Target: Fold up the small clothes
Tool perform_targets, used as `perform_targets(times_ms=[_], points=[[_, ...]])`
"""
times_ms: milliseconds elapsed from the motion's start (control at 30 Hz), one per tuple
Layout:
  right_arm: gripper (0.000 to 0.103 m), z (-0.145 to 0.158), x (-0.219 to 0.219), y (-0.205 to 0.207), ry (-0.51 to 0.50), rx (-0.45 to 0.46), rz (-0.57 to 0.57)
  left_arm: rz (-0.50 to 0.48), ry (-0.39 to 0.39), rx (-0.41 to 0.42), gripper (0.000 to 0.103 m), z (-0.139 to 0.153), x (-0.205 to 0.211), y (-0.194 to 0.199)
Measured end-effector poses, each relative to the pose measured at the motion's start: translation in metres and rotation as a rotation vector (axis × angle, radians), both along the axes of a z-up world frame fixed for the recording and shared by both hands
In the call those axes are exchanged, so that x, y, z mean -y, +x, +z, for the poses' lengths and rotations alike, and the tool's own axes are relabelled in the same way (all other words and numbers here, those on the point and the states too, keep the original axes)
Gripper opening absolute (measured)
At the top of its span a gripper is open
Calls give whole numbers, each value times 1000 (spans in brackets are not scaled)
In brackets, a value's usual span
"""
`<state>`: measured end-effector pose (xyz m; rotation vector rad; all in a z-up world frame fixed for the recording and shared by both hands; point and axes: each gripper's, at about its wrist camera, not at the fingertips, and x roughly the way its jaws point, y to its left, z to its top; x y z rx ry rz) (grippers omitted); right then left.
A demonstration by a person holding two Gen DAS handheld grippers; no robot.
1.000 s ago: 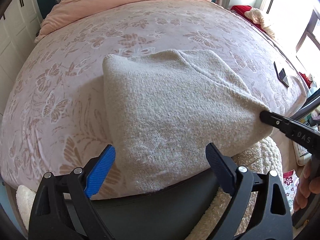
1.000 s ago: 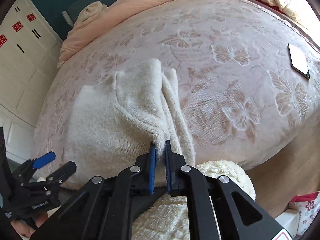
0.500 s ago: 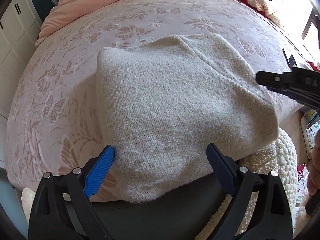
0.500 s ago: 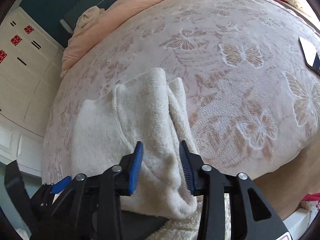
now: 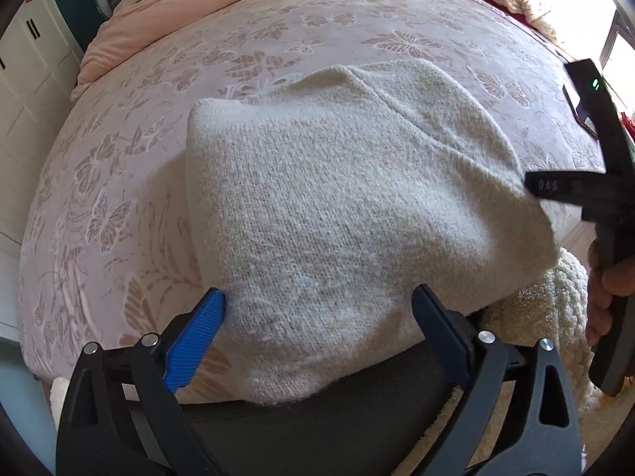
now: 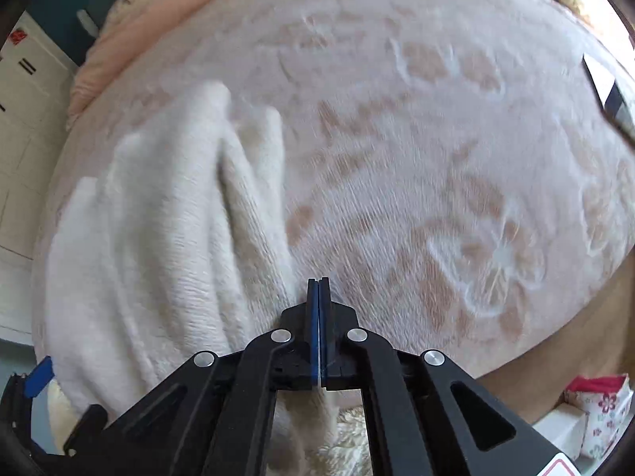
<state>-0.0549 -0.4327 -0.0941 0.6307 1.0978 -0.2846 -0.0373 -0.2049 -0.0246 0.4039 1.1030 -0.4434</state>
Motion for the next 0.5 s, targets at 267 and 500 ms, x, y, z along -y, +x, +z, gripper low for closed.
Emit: perform_targets(times_ms=[267, 500], points=[[71, 47, -6, 57, 62, 169, 82, 46, -66, -18, 93, 6, -12, 9], [16, 76, -31, 68, -59, 238, 145, -3, -110, 31, 93, 22, -9, 1]])
